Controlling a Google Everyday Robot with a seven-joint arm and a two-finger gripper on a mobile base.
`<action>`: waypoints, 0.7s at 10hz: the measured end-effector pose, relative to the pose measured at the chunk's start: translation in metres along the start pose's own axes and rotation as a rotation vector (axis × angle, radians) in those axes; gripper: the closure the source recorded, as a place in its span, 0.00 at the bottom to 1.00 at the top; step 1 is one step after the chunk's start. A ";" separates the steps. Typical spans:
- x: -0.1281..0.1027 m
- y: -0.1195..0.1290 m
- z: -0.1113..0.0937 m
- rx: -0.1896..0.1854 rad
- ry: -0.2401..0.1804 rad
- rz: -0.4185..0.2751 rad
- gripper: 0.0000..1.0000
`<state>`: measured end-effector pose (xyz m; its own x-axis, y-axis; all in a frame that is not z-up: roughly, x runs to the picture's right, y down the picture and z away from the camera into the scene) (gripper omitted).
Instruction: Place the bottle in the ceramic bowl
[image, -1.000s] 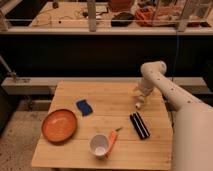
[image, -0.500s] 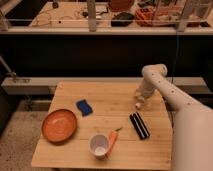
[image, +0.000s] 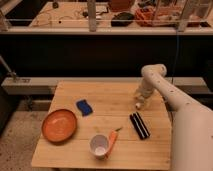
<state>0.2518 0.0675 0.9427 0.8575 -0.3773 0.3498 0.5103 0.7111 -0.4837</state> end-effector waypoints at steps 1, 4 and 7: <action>0.001 0.000 0.001 0.001 -0.002 -0.001 0.58; -0.002 -0.002 0.000 0.002 -0.001 -0.007 0.79; -0.013 -0.008 -0.019 0.009 0.011 -0.018 0.99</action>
<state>0.2385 0.0554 0.9267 0.8488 -0.3968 0.3494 0.5252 0.7095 -0.4699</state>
